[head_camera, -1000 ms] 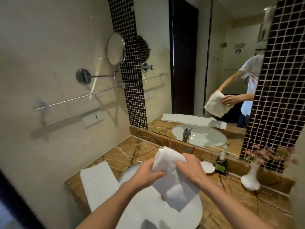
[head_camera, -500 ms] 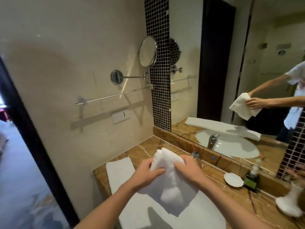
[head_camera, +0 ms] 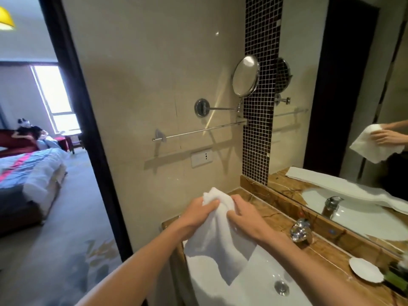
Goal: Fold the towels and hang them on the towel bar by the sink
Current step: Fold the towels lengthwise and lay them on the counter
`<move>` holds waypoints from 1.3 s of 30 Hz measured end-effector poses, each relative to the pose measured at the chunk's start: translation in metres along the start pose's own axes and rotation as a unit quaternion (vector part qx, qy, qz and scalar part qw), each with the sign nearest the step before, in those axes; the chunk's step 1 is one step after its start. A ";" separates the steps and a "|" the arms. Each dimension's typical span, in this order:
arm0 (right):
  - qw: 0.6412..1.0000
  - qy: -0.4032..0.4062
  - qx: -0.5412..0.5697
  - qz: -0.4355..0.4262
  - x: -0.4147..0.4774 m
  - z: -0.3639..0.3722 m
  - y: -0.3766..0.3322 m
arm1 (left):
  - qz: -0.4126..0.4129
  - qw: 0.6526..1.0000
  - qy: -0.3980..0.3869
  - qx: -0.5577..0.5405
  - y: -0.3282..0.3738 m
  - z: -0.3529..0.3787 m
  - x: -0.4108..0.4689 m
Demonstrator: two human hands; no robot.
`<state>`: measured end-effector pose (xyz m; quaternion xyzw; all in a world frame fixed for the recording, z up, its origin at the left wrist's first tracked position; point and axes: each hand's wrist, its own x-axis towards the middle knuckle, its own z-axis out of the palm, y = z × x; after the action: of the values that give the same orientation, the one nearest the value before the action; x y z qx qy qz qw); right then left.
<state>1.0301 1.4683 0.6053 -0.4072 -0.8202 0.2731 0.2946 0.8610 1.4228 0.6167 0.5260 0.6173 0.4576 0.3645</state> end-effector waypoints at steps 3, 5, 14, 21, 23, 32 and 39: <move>1.000 -0.002 0.003 -0.019 0.005 0.010 -0.013 | -0.031 0.997 0.037 -0.052 0.000 -0.012 0.005; 1.000 0.004 0.000 -0.027 0.007 0.014 -0.019 | -0.049 0.993 0.060 -0.085 -0.001 -0.018 0.008; 0.946 -0.009 -0.265 -0.185 0.002 0.015 -0.044 | -0.108 0.954 0.137 -0.243 0.015 -0.043 0.024; 0.855 0.018 -0.438 -0.278 0.020 0.033 -0.050 | -0.127 0.940 0.194 -0.249 0.023 -0.063 0.032; 0.848 0.050 -0.430 -0.305 0.025 0.034 -0.055 | -0.146 0.933 0.198 -0.263 0.023 -0.069 0.033; 0.913 0.121 -0.273 -0.279 0.045 0.002 -0.083 | -0.166 0.925 0.176 -0.294 0.028 -0.071 0.030; 0.998 0.041 0.001 -0.054 0.087 -0.041 -0.104 | -0.128 0.957 0.152 -0.210 0.015 -0.071 0.022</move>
<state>0.9631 1.4950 0.7275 -0.3725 -0.8282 0.2406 0.3427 0.7955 1.4316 0.6536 0.2786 0.6178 0.6007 0.4241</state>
